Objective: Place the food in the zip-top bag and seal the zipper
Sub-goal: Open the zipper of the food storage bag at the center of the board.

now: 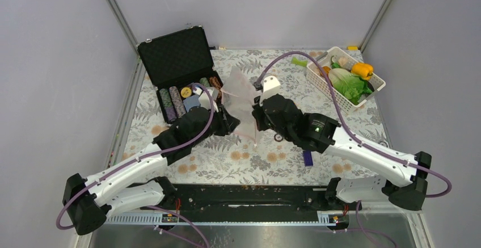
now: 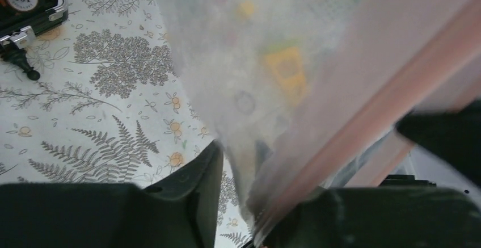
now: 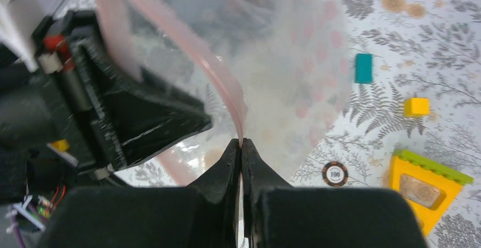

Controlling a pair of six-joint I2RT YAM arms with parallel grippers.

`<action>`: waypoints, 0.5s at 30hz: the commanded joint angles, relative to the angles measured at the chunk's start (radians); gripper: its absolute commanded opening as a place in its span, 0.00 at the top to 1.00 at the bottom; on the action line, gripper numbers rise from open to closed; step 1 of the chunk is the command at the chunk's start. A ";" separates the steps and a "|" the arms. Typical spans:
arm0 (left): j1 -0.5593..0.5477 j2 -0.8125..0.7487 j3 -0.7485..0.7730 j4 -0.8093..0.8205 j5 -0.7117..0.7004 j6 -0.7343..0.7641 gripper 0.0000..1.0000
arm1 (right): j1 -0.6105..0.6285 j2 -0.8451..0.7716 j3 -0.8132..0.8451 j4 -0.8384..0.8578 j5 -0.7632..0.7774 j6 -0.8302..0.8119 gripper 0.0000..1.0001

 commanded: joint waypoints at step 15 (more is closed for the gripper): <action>-0.050 -0.092 0.423 -0.796 -0.299 0.006 0.95 | -0.203 -0.082 -0.063 -0.073 0.087 0.107 1.00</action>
